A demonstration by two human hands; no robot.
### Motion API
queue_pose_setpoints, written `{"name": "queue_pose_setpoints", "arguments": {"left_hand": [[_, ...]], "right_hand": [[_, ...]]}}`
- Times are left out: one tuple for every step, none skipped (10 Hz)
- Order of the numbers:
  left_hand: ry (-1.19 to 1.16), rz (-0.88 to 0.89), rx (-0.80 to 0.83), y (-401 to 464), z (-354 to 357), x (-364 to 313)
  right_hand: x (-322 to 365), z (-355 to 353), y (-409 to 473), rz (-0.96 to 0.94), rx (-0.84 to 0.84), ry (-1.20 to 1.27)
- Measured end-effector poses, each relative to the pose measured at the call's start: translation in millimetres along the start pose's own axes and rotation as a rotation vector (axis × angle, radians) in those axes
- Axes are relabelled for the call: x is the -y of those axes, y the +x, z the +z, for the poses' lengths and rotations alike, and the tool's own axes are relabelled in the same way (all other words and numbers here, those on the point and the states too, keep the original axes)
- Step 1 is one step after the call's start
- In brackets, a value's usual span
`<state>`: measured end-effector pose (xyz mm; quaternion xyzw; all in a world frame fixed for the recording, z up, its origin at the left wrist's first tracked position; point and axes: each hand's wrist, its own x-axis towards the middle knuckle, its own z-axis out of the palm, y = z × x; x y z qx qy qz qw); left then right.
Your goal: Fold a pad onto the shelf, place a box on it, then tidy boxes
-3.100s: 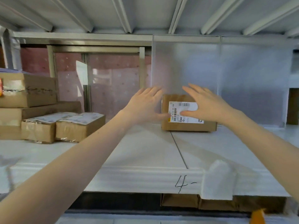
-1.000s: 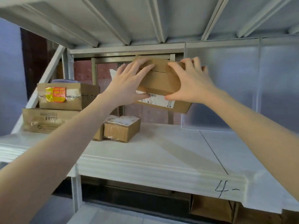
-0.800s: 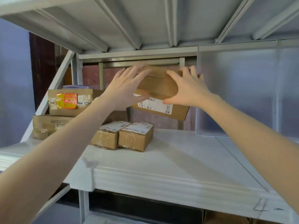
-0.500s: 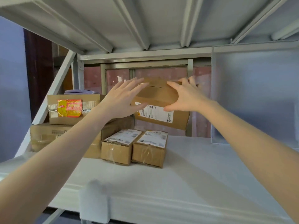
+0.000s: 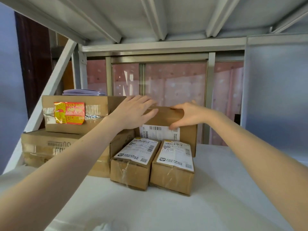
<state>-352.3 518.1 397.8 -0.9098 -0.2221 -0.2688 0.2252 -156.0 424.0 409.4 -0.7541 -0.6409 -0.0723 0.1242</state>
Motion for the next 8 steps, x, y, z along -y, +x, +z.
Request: {"name": "queue_pose_setpoints", "arguments": {"left_hand": [[-0.019, -0.011, 0.040, 3.5, -2.0, 0.5], [-0.049, -0.033, 0.133, 1.1, 4.3, -1.9], [-0.087, -0.059, 0.158, 1.5, 3.5, -3.8], [-0.114, -0.102, 0.185, 4.8, 1.7, -5.6], [-0.118, -0.120, 0.200, 7.0, 4.1, -6.2], [-0.122, -0.122, 0.262, 6.2, 5.5, -8.0], [-0.113, -0.082, 0.238, 2.9, 5.5, -8.4], [-0.098, -0.088, 0.196, 1.3, 3.6, -8.8]], "right_hand": [[-5.1, -7.7, -0.7, -0.024, 0.015, 0.066], [-7.4, -5.8, 2.8, -0.010, 0.034, 0.070], [-7.6, -4.2, 4.4, -0.007, -0.035, -0.096], [-1.6, -4.6, 0.9, -0.042, -0.079, -0.247], [3.2, -6.8, -5.7, -0.065, -0.055, -0.288], [7.0, -5.2, -11.6, -0.064, -0.052, -0.340], [3.4, -1.3, -14.6, -0.020, 0.001, -0.341], [3.3, -2.4, -23.6, -0.039, 0.021, -0.278]]}}
